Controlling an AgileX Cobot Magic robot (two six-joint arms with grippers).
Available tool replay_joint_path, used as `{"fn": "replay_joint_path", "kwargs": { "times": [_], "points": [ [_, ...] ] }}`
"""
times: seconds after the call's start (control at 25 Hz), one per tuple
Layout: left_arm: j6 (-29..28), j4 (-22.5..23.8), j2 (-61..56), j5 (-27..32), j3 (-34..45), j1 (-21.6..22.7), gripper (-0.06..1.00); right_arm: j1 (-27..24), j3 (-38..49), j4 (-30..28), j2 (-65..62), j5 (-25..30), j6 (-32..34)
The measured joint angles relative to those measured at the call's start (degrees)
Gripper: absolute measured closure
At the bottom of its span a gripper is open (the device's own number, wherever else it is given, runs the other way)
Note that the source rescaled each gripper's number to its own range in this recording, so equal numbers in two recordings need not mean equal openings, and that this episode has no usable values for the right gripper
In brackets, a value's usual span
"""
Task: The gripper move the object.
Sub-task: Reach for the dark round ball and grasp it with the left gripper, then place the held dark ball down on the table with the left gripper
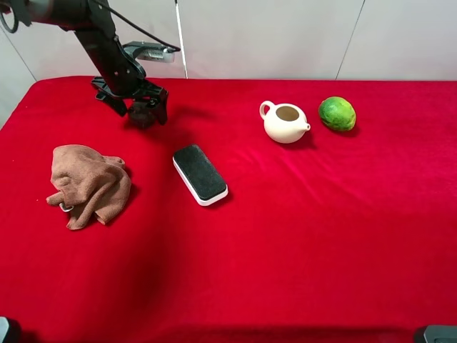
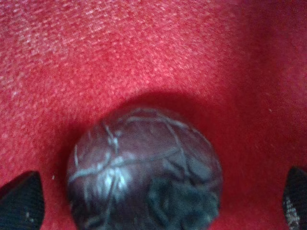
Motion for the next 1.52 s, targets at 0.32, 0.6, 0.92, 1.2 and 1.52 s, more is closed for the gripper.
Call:
{"fn": "replay_joint_path", "kwargs": {
  "times": [0.32,0.6,0.92,1.2,1.52],
  "points": [
    [0.9,0.7,1.9,-2.5,0.0,-0.7,0.13,0.0,0.0,0.0,0.0,0.0,0.0],
    [1.0,0.4,2.2,-3.6,-0.2,-1.2,0.7,0.0,0.0,0.0,0.0,0.0,0.0],
    [1.0,0.3,2.2,-3.2,-0.2,-1.2,0.92,0.0,0.0,0.0,0.0,0.0,0.0],
    [1.0,0.3,2.2,-2.5,-0.2,-1.2,0.94,0.0,0.0,0.0,0.0,0.0,0.0],
    [1.0,2.0,2.5,1.4,-3.0,-1.2,0.94,0.0,0.0,0.0,0.0,0.0,0.0]
  ]
}}
